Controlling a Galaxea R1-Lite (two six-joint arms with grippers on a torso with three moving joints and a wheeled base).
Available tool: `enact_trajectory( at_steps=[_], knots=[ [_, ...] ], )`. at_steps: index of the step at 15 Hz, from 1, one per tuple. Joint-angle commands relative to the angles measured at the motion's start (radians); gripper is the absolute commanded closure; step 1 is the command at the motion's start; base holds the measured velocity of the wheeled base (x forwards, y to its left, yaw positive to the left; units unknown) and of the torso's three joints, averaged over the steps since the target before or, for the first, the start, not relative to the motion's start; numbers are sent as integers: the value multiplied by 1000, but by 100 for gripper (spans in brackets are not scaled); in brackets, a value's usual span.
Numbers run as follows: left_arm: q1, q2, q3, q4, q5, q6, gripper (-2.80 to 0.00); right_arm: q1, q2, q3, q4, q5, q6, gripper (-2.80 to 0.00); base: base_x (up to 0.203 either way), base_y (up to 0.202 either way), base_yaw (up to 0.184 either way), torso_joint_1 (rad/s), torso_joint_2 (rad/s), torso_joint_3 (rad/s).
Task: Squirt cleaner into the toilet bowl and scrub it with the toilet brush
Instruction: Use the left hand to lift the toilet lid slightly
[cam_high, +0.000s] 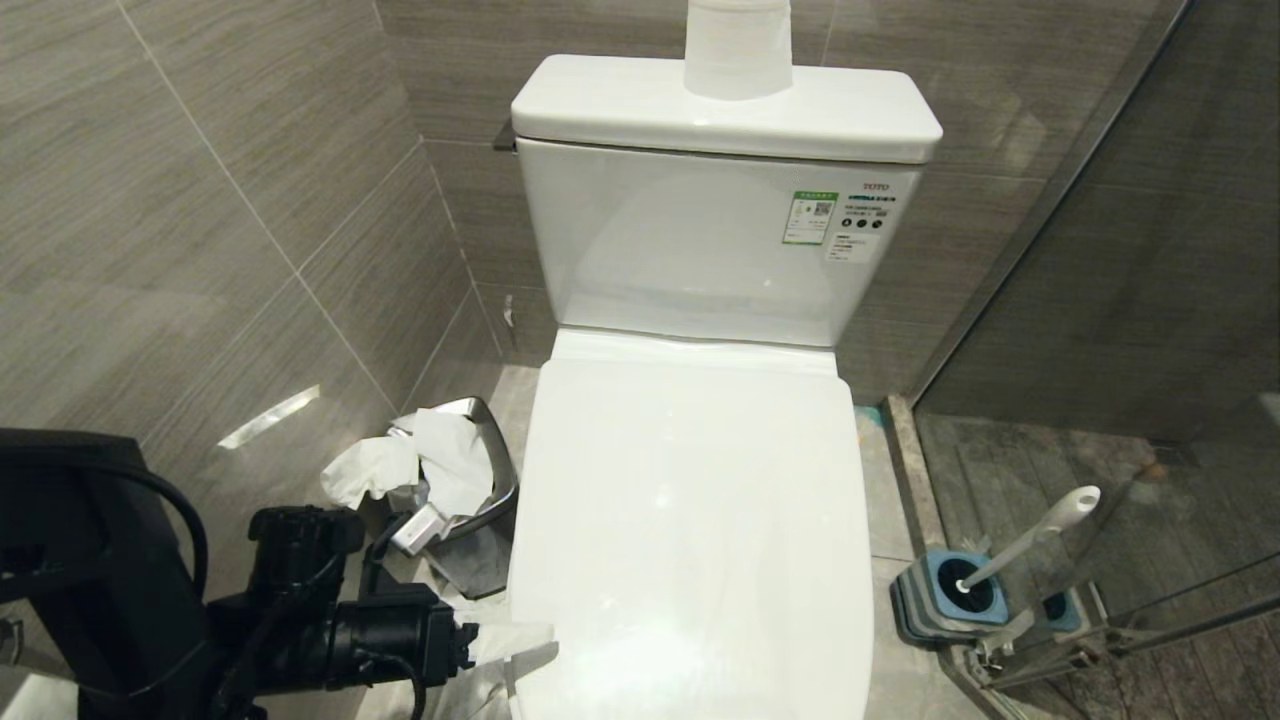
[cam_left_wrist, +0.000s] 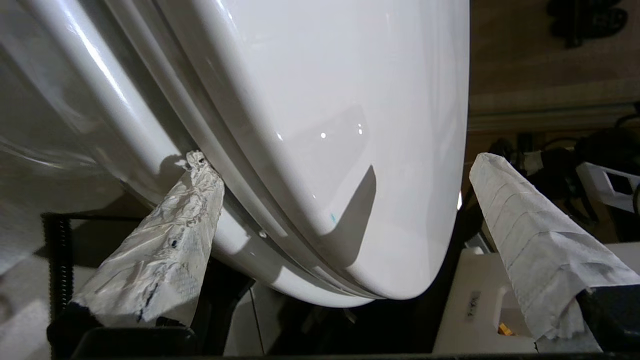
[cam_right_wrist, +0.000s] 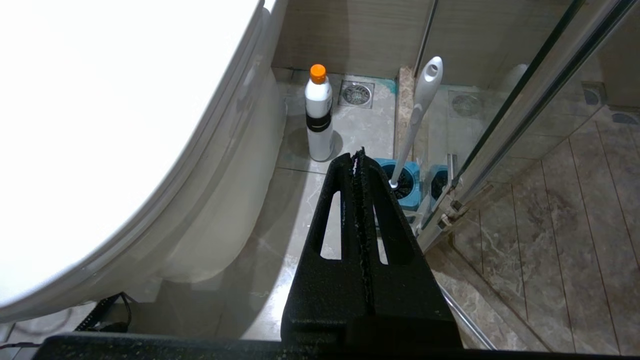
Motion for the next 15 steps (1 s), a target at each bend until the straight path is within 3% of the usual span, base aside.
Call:
enact_trajectory(
  at_steps=[1,5,7,12,13,15],
  knots=[
    [-27,-2,29,-21,-21,-9,-280,0,0,0,0,0,0,0,0,0,0,0,0,0],
    [-49,-9,33,-75,-129,-110,-280,1,0,0,0,0,0,0,0,0,0,0,0,0],
    [-54,-24,34,-155,-132,-224,-280,0,0,0,0,0,0,0,0,0,0,0,0,0],
    [-88,-57,48,-491,-126,-635,-280,1,0,0,0,0,0,0,0,0,0,0,0,0],
    [-89,-75,54,-508,-123,-687,-280,0,0,0,0,0,0,0,0,0,0,0,0,0],
    [-89,-92,77,-508,-114,-697,-280,0,0,0,0,0,0,0,0,0,0,0,0,0]
  ],
)
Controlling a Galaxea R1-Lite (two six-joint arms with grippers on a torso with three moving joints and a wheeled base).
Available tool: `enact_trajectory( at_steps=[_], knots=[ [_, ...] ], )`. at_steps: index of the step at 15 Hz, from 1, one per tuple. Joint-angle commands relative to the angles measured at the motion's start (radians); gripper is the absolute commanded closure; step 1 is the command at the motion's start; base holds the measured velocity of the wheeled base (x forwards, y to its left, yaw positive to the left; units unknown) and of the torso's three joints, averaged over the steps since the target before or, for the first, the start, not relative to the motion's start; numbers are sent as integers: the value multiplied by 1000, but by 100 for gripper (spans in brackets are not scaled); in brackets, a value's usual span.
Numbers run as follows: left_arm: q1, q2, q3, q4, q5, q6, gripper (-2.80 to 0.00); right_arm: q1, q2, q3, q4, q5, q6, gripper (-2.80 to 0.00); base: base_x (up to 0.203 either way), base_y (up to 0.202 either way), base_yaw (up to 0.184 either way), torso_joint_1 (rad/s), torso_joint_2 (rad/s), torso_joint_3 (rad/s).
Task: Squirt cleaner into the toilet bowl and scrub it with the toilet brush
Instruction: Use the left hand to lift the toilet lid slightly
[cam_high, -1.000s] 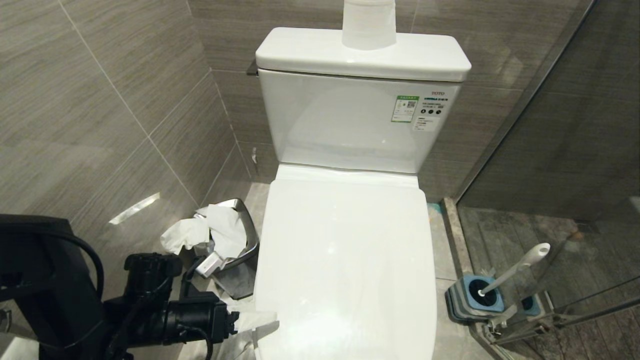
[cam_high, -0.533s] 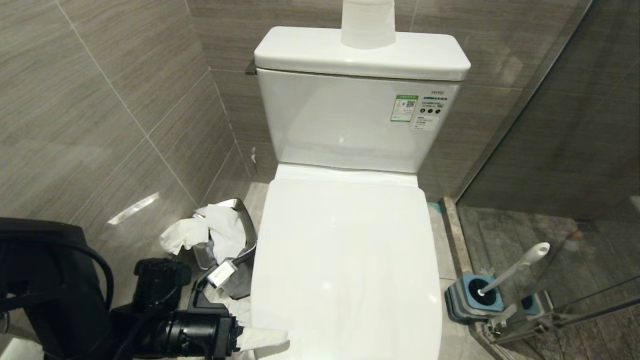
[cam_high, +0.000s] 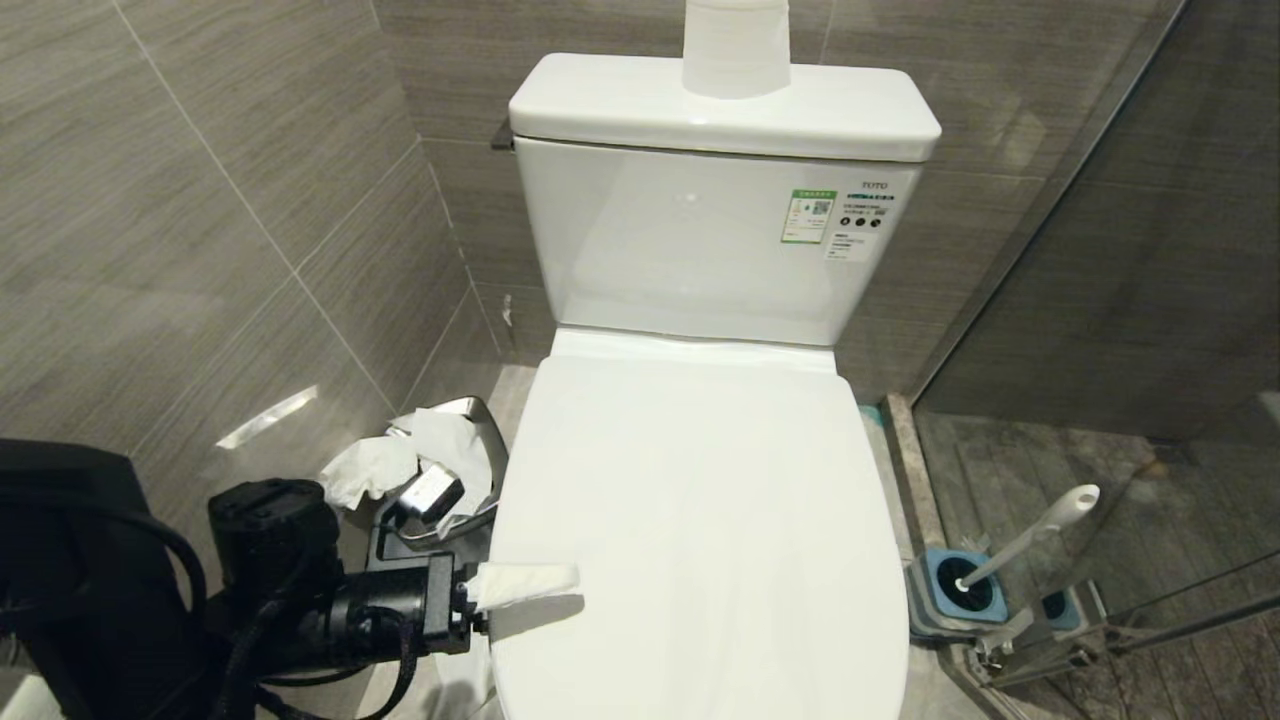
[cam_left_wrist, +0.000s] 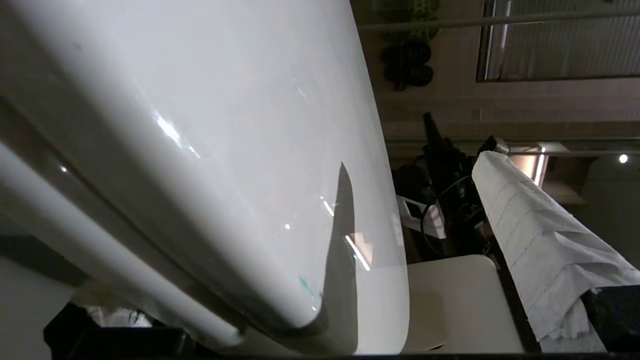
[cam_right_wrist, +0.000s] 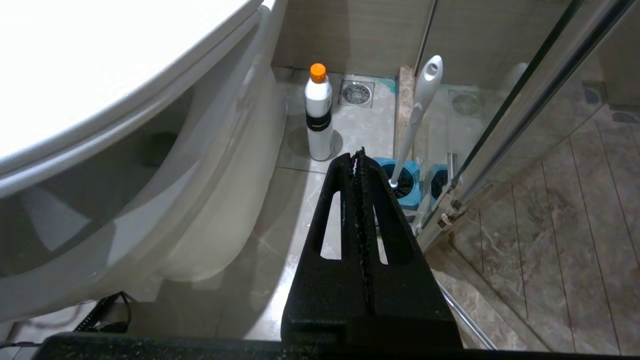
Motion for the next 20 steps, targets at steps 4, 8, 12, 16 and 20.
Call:
enact_trajectory(
  at_steps=[4,8,12,16,20],
  knots=[
    [-1,-85,46,-10,1,-17,-280,0,0,0,0,0,1,0,0,0,0,0,0,0],
    [15,-141,91,-10,-4,-25,-280,0,0,0,0,0,1,0,0,0,0,0,0,0],
    [22,-190,92,-10,-6,-26,-280,1,0,0,0,0,0,0,0,0,0,0,0,0],
    [22,-241,81,-10,-5,-64,-280,1,0,0,0,0,1,0,0,0,0,0,0,0],
    [22,-290,37,-10,-5,-124,-280,1,0,0,0,0,1,0,0,0,0,0,0,0]
  ],
)
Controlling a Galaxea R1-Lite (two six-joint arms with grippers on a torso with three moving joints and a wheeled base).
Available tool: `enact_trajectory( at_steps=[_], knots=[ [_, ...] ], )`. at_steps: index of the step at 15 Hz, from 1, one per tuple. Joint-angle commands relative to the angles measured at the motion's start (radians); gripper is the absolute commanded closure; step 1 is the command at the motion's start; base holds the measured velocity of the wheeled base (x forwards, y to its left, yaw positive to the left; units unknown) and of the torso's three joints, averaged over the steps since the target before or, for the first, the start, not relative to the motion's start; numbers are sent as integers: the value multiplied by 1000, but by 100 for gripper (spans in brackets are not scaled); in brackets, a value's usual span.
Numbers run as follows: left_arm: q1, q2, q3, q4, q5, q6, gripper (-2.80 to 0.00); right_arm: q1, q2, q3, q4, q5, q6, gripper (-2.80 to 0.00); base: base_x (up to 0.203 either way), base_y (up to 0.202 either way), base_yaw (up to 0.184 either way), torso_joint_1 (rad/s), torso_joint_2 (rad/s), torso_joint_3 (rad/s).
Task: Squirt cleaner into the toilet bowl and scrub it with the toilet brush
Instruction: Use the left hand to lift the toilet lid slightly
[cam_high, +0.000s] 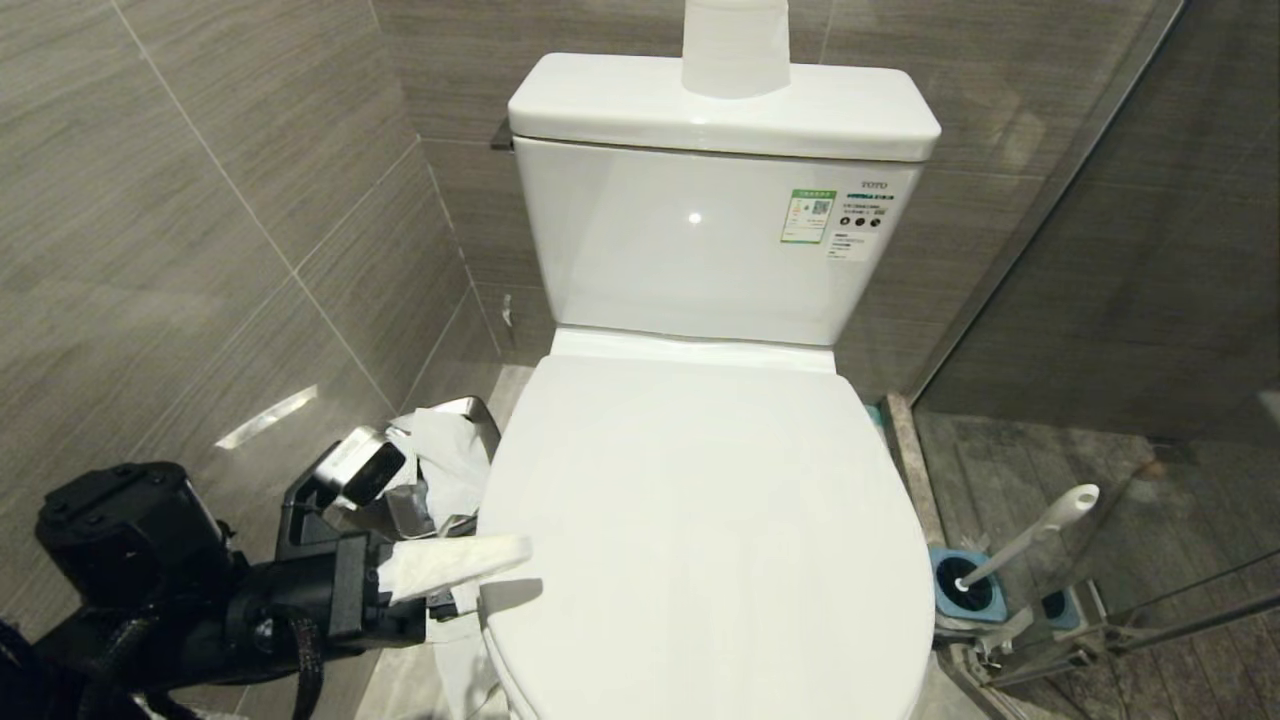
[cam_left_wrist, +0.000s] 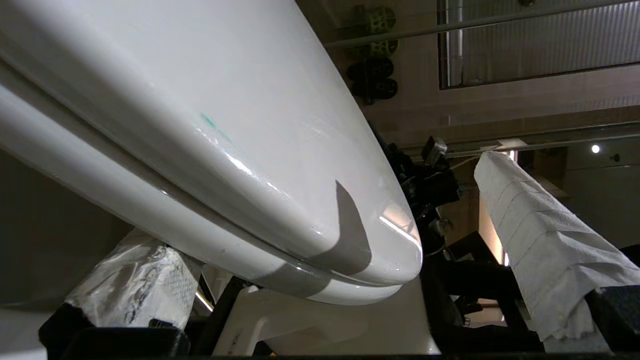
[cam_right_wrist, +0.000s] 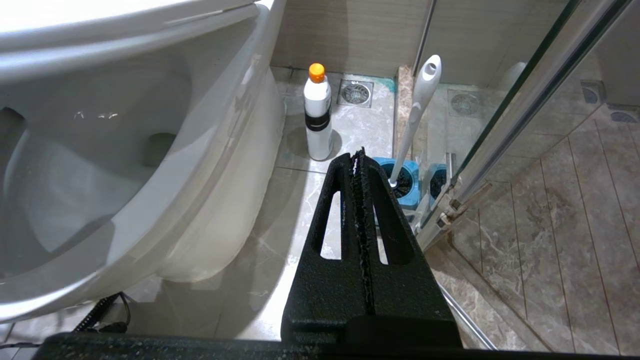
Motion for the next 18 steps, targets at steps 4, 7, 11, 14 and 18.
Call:
enact_trajectory(
  at_steps=[4,7,11,14,18],
  knots=[
    [-1,-81,-74,-9,-5,-95,-280,0,0,0,0,0,1,0,0,0,0,0,0,0],
    [0,-91,-90,-9,-10,-108,-280,0,0,0,0,0,1,0,0,0,0,0,0,0],
    [0,-94,-109,-9,-6,-111,-280,0,0,0,0,0,1,0,0,0,0,0,0,0],
    [0,-100,-166,-9,-4,-113,-280,0,0,0,0,0,1,0,0,0,0,0,0,0],
    [-1,-123,-262,-9,6,-191,-280,0,0,0,0,0,1,0,0,0,0,0,0,0]
  ],
)
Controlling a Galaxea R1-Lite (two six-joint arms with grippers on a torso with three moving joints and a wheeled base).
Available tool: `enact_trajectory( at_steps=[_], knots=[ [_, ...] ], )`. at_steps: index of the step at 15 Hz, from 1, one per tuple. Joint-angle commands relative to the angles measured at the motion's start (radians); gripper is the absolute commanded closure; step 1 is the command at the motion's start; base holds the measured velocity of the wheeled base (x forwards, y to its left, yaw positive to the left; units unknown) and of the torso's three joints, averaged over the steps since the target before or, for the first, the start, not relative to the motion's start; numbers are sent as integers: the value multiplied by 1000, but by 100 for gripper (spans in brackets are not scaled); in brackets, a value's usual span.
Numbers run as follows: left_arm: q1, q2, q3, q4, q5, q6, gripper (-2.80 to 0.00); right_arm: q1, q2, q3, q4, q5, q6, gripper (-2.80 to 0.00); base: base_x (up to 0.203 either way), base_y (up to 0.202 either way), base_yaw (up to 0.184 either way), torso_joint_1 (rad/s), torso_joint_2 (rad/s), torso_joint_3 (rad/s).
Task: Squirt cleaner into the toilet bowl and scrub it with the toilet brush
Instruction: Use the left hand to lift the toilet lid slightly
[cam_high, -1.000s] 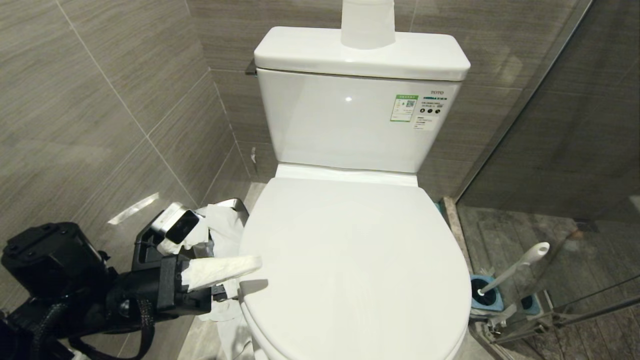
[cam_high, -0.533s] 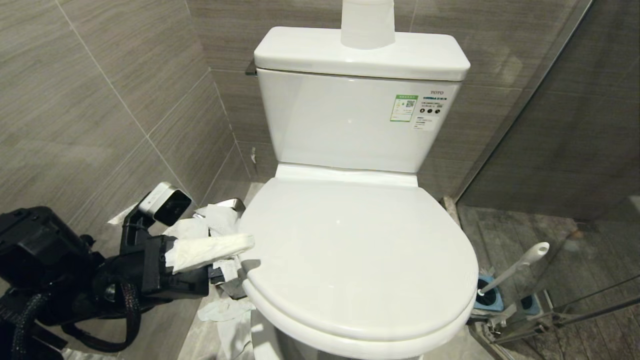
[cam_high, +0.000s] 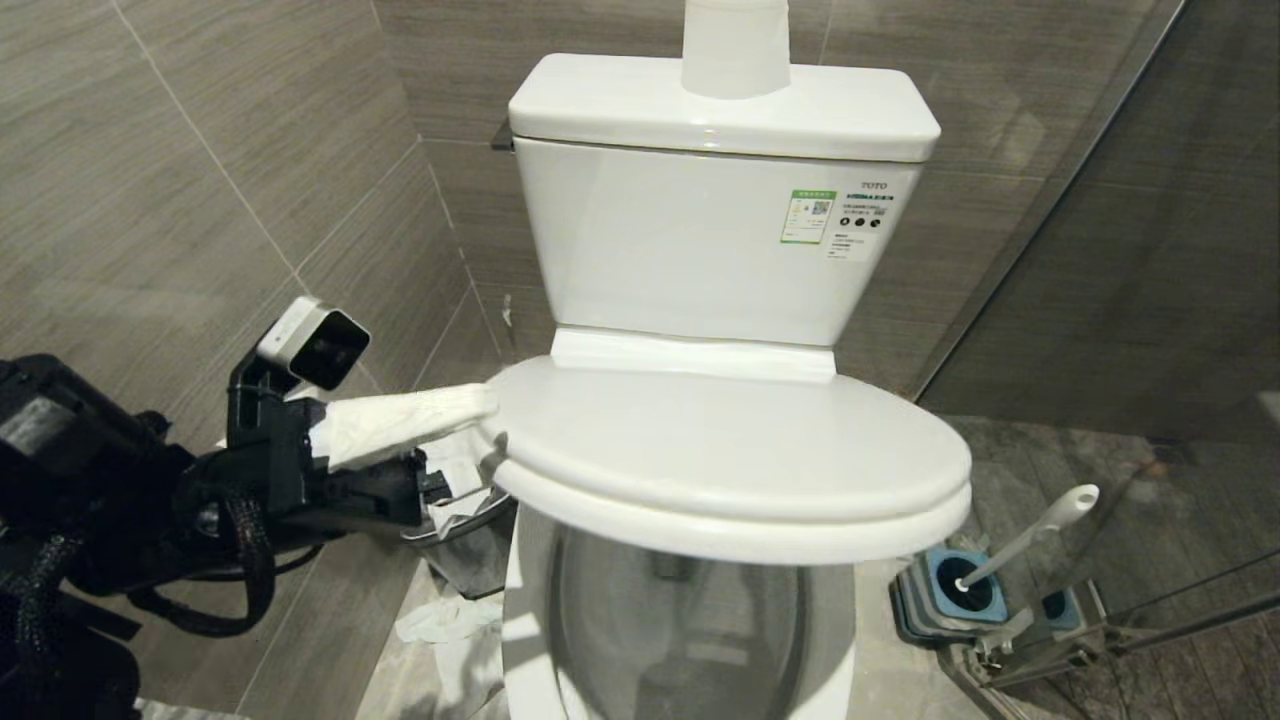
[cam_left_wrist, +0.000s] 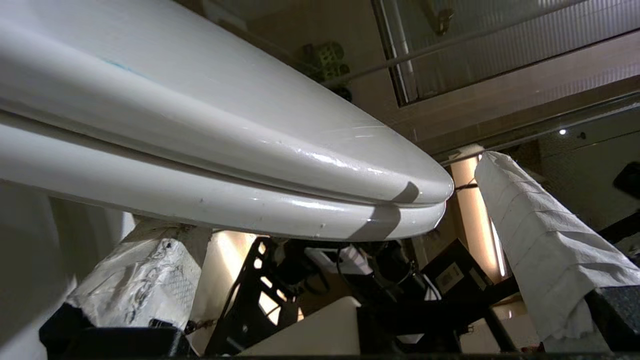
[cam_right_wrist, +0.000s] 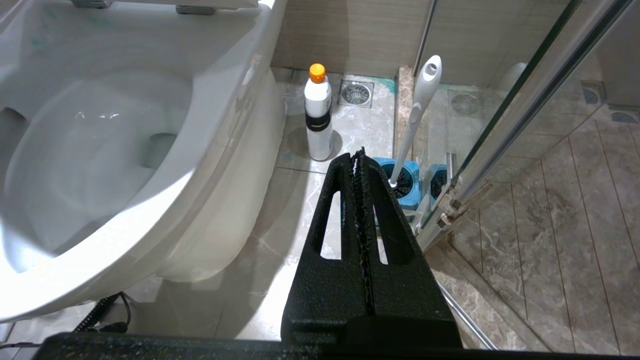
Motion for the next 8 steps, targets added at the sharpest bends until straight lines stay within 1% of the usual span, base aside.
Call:
enact_trajectory(
  at_steps=[1,6,8],
  knots=[
    [1,-11,-57,-8,-5,-37,-280,0,0,0,0,0,1,0,0,0,0,0,0,0],
    [8,-1,-127,-8,14,-50,-280,1,0,0,0,0,1,0,0,0,0,0,0,0],
    [7,13,-164,-8,24,-78,-280,1,0,0,0,0,1,0,0,0,0,0,0,0]
  ],
)
